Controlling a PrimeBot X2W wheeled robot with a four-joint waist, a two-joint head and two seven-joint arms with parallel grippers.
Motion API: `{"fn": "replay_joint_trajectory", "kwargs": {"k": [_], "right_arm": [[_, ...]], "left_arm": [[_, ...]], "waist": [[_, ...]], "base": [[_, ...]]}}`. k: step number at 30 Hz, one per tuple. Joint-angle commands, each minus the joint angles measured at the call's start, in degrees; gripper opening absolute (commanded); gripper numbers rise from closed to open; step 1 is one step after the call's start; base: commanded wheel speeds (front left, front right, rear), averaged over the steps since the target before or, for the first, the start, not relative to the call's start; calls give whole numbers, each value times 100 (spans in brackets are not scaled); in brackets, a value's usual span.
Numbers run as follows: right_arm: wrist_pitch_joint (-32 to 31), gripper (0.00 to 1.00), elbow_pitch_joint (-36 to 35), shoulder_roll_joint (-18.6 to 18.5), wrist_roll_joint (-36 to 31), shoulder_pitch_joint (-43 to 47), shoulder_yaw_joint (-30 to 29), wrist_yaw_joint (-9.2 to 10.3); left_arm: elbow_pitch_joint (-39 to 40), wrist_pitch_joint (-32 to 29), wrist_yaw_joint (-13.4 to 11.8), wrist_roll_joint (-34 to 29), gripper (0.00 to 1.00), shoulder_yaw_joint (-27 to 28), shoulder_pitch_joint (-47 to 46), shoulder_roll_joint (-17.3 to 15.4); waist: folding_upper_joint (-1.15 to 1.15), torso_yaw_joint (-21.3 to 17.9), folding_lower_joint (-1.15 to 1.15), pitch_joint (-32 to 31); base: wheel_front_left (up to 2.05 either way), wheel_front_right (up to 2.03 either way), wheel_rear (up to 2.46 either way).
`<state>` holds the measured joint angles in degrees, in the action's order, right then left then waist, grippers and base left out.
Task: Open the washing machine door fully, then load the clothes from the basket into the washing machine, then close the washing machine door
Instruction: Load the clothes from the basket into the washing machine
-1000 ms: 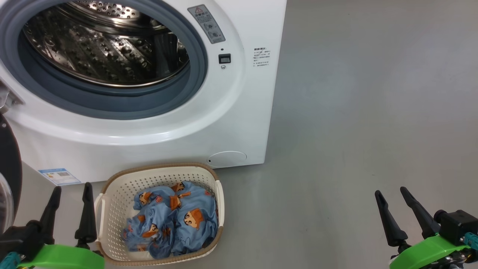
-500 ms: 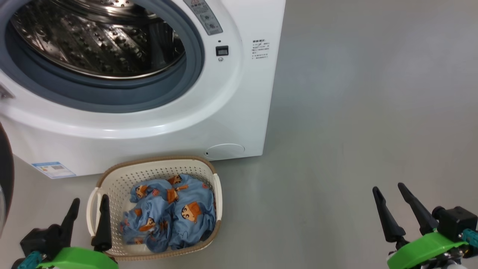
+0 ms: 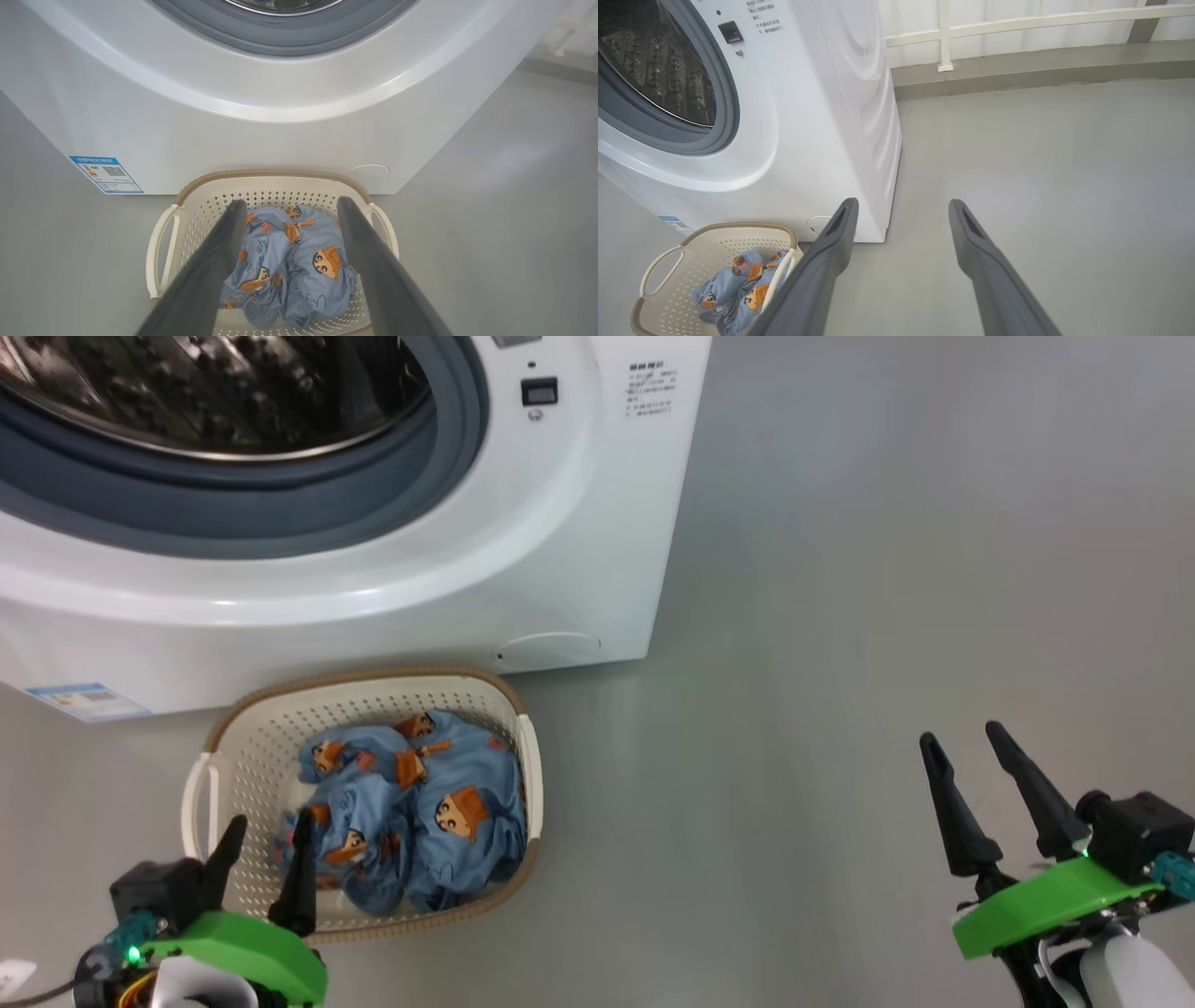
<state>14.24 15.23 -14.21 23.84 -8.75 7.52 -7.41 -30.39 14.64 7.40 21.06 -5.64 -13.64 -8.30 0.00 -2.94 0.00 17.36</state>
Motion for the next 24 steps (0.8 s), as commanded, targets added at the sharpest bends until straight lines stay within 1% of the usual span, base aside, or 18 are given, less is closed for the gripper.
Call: {"fn": "replay_joint_trajectory", "kwargs": {"k": [1, 13, 24], "right_arm": [[76, 100, -156, -33, -101, -97, 94, -8], [76, 100, -270, 143, -186, -600, 182, -8], [76, 100, -348, 250, -230, -965, 239, -8]], "left_arm": [[26, 36, 9, 55, 100, 140, -189, -190], [-1117, 36, 9, 210, 100, -262, -1060, -370], [-2231, 36, 9, 439, 100, -769, -1991, -566]], "waist": [[0, -26, 0, 240], [0, -165, 0, 961], [0, -265, 0, 1580]], "base": [[0, 0, 0], [0, 0, 0], [0, 0, 0]]}}
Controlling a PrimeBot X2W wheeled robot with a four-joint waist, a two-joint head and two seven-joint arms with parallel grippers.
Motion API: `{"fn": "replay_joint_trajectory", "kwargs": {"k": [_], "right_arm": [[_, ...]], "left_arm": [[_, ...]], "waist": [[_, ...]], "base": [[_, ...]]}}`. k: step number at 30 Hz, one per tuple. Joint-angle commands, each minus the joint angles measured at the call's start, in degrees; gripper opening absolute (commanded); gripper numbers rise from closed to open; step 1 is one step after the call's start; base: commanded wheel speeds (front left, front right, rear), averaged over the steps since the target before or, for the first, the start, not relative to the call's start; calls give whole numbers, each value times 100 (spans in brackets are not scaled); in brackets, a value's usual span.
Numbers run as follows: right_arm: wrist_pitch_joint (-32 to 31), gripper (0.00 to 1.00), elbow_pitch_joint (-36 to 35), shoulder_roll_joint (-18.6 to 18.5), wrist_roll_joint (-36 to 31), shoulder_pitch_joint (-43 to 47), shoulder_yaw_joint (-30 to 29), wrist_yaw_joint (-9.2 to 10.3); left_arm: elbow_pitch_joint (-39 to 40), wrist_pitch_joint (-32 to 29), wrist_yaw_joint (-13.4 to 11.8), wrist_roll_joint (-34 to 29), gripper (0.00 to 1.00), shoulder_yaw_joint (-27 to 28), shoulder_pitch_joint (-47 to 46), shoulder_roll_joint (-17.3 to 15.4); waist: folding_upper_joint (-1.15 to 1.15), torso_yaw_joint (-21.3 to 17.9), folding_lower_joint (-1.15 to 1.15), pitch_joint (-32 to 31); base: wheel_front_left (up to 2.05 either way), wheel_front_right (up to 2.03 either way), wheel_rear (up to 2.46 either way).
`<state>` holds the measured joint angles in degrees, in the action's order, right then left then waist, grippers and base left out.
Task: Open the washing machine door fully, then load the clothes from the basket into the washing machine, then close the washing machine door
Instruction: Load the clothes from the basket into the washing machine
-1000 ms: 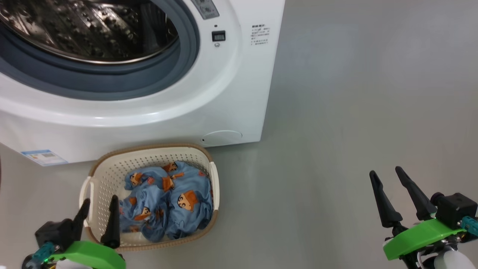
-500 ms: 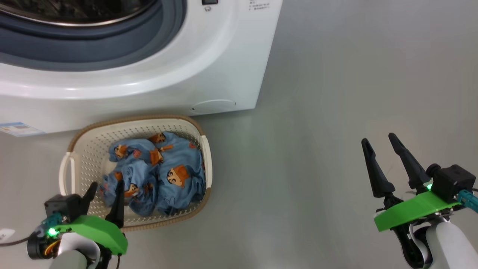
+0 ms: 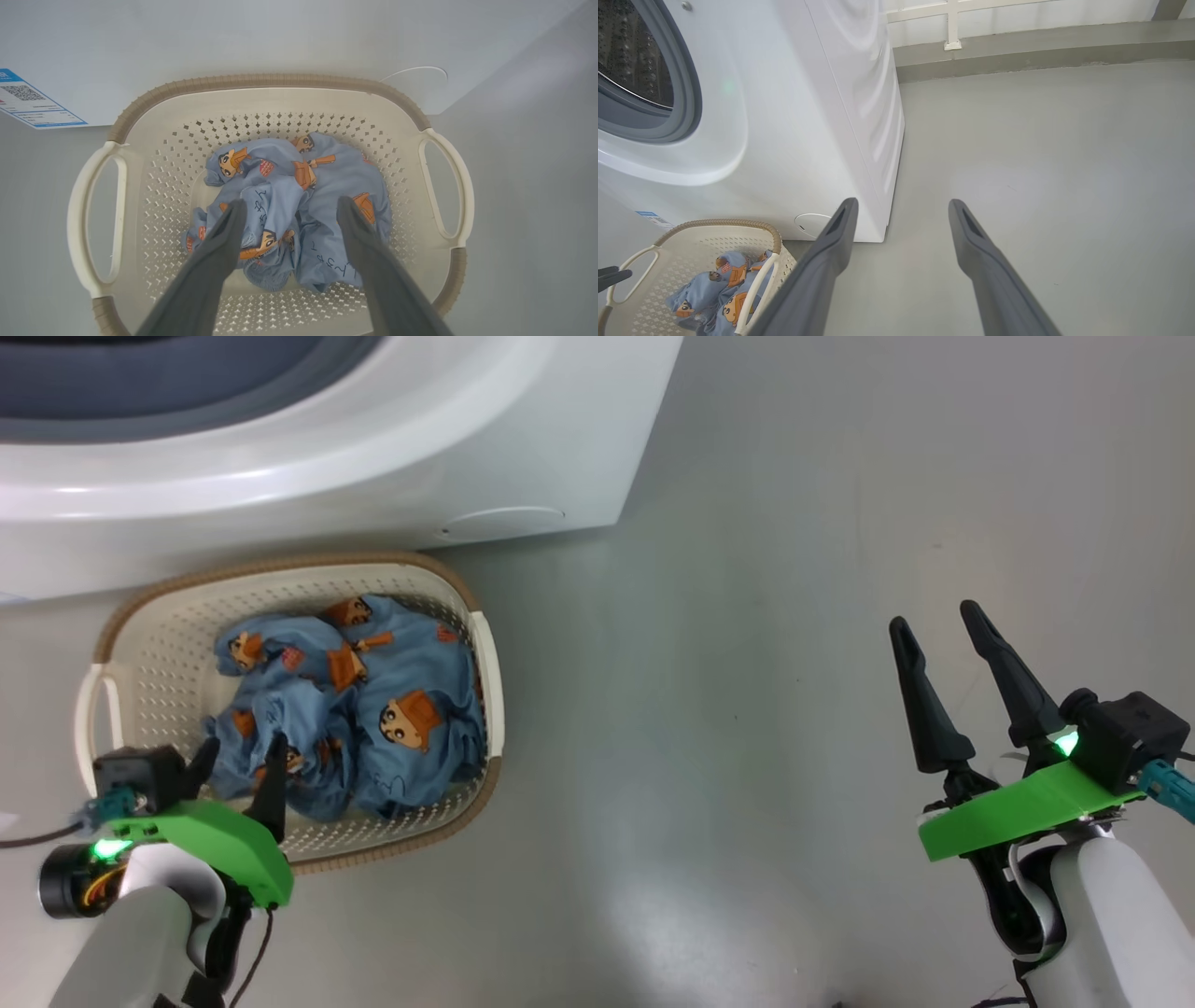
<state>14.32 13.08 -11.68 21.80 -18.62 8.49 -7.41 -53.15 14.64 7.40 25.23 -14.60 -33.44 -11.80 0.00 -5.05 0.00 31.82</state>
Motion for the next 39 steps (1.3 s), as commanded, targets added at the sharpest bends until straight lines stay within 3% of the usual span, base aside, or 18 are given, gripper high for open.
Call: {"fn": "replay_joint_trajectory", "kwargs": {"k": [1, 14, 39], "right_arm": [[68, 100, -138, 8, -30, 0, 147, -8], [68, 100, -219, 55, -64, -324, 306, -8], [68, 100, -516, 89, -162, -732, 549, -8]], "left_arm": [[-74, 36, 9, 45, 100, 85, -78, -229], [-1131, 36, 9, 376, 100, -629, -957, -431], [-1822, -4, 9, 984, 100, -1716, -2058, -762]], "waist": [[0, -64, 0, 169], [0, -187, 0, 750], [0, -411, 0, 1639]], "base": [[0, 0, 0], [0, 0, 0], [0, 0, 0]]}}
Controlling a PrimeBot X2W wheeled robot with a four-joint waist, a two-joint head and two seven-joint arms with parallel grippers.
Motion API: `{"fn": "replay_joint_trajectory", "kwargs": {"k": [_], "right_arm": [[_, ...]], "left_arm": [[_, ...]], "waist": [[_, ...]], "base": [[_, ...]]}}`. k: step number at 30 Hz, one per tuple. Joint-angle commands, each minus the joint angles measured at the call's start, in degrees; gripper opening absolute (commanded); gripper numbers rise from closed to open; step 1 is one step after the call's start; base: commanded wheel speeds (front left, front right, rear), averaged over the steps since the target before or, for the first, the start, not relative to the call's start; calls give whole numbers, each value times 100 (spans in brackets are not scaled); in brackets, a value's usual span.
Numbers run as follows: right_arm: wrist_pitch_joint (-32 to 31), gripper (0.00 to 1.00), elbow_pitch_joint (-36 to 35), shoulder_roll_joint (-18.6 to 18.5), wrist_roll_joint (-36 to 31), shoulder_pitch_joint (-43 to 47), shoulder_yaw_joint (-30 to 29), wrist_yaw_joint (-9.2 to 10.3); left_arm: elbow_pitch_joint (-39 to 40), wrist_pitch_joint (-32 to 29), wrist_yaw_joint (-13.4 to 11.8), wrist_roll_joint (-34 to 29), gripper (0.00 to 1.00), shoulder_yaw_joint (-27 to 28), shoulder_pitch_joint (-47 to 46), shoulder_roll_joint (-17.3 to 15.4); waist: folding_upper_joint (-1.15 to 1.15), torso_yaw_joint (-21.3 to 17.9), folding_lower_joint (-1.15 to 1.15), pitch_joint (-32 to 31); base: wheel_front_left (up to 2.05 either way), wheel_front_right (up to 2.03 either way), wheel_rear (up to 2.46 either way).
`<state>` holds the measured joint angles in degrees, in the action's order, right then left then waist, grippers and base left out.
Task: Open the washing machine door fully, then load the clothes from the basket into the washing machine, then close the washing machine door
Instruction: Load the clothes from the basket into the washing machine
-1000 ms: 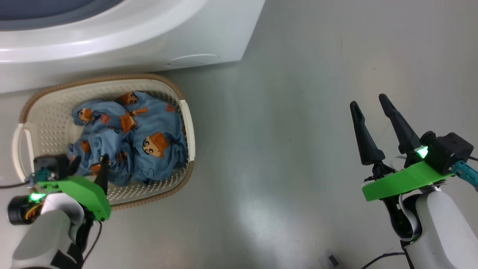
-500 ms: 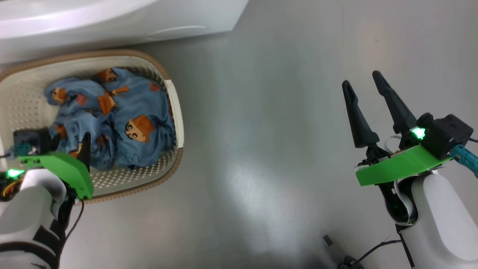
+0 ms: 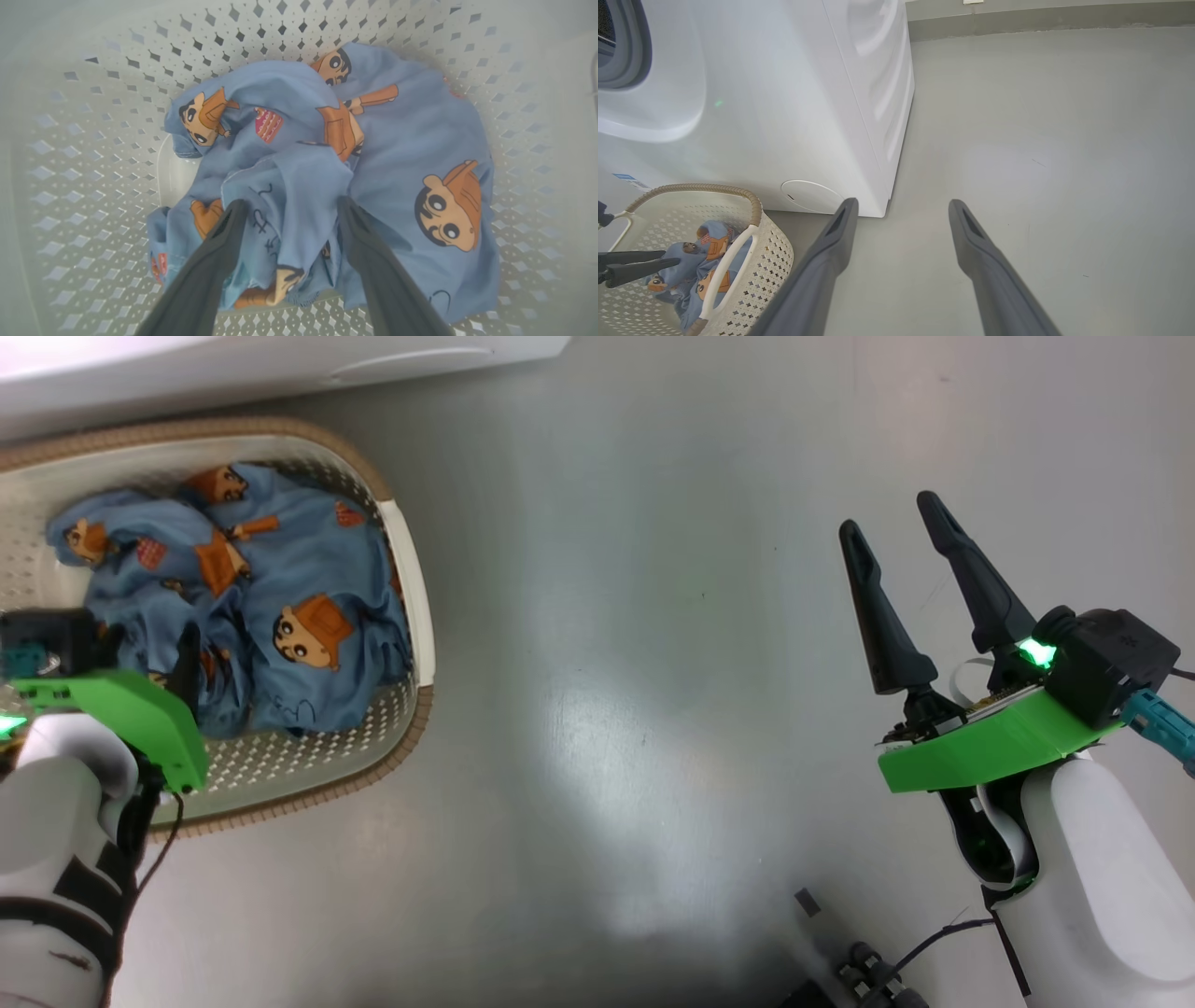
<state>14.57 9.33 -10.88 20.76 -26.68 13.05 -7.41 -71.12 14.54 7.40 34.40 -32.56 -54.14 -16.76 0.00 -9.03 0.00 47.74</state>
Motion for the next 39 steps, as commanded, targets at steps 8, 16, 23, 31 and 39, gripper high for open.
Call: {"fn": "replay_joint_trajectory", "kwargs": {"k": [8, 16, 23, 31, 39], "right_arm": [[43, 100, -308, -54, -129, 29, 172, -8], [43, 100, -380, -84, -155, -1, 171, -8], [43, 100, -369, -65, -186, -45, 197, -8], [43, 100, -321, -11, -180, -67, 196, -8], [43, 100, -260, -9, -146, -31, 168, -8]], "left_arm": [[-134, -61, 9, 163, 100, -108, -257, -352], [-197, -187, 9, 281, 63, -259, -406, -369], [-219, -255, 9, 399, 0, -362, -419, -359], [-220, -132, 9, 633, 0, -398, -343, -357], [-79, 10, 9, 912, 0, -335, -190, -323]], "waist": [[0, -29, 0, 297], [0, -51, 0, 414], [0, -62, 0, 376], [0, -32, 0, 181], [0, 73, 0, -167]], "base": [[0, 0, 0], [0, 0, 0], [0, 0, 0], [0, 0, 0], [0, 0, 0]]}}
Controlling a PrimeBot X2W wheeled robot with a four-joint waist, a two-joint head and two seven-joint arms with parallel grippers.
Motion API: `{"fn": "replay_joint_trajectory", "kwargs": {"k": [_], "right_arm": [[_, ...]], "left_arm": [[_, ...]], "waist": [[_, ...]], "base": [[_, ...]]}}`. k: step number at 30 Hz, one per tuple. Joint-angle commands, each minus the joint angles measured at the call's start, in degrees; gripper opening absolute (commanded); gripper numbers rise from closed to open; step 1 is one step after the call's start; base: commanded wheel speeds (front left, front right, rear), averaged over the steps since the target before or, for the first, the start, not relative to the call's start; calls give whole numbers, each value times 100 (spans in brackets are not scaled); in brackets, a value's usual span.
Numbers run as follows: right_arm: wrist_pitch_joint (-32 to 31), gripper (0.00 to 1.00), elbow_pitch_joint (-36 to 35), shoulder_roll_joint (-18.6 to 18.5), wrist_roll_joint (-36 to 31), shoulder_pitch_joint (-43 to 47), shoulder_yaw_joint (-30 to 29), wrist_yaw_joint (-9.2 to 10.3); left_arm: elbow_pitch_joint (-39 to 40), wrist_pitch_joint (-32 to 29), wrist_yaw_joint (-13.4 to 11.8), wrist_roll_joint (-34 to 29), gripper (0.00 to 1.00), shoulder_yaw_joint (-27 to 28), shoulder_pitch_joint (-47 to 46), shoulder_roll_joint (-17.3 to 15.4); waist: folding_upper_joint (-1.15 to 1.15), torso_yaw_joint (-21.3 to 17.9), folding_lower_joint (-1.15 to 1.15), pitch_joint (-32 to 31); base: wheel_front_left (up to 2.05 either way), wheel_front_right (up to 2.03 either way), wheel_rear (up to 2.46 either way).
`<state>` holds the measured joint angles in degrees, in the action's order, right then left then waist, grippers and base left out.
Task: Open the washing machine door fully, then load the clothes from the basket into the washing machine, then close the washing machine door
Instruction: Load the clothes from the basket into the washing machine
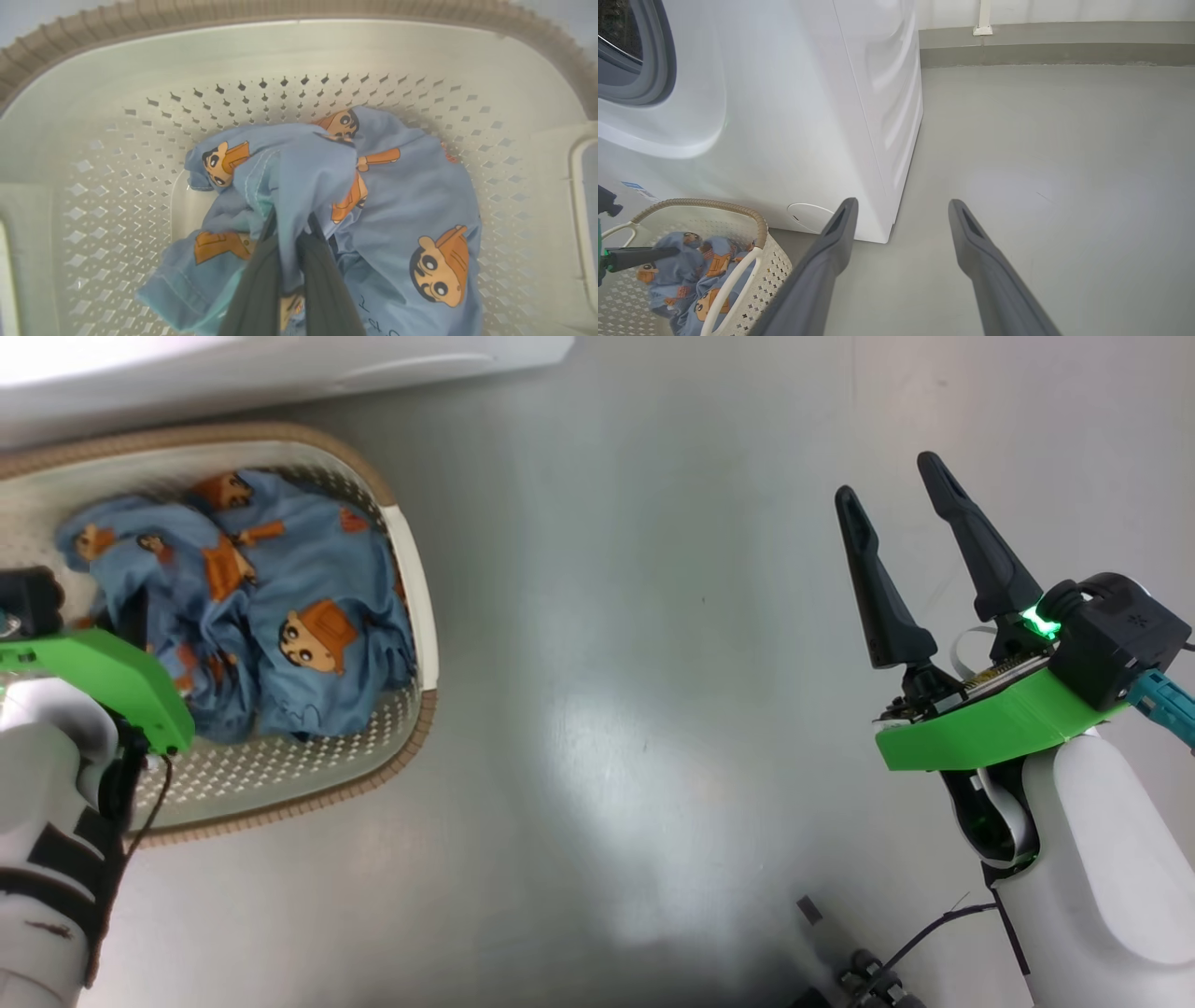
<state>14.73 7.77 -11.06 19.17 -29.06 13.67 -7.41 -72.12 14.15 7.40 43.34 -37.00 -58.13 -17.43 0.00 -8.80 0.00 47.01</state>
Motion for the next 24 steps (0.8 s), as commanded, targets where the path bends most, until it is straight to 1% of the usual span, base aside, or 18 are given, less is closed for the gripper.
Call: {"fn": "replay_joint_trajectory", "kwargs": {"k": [1, 5, 9, 16, 24], "right_arm": [[27, 100, -91, 10, 19, 216, 107, -8], [27, 100, -39, 11, 36, 274, 94, -8], [27, 100, 16, 13, 63, 332, 73, -8], [27, 100, 137, 6, 106, 520, 32, -8], [27, 100, 283, -60, 177, 910, -47, -8]], "left_arm": [[42, 60, 9, 33, 0, 109, 230, -257], [209, 80, 9, 104, 0, 200, 327, -264], [568, 83, 6, 28, 0, 461, 508, -336], [1124, 84, -21, -328, 0, 1070, 1038, -335], [1824, 85, -34, -917, 0, 1910, 1776, -241]], "waist": [[0, 64, 0, -146], [0, 131, 0, -385], [0, 184, 0, -643], [0, 254, 0, -1172], [0, 314, 0, -1833]], "base": [[0, 0, 0], [0, 0, 0], [0, 0, 0], [0, 0, 0], [0, 0, 0]]}}
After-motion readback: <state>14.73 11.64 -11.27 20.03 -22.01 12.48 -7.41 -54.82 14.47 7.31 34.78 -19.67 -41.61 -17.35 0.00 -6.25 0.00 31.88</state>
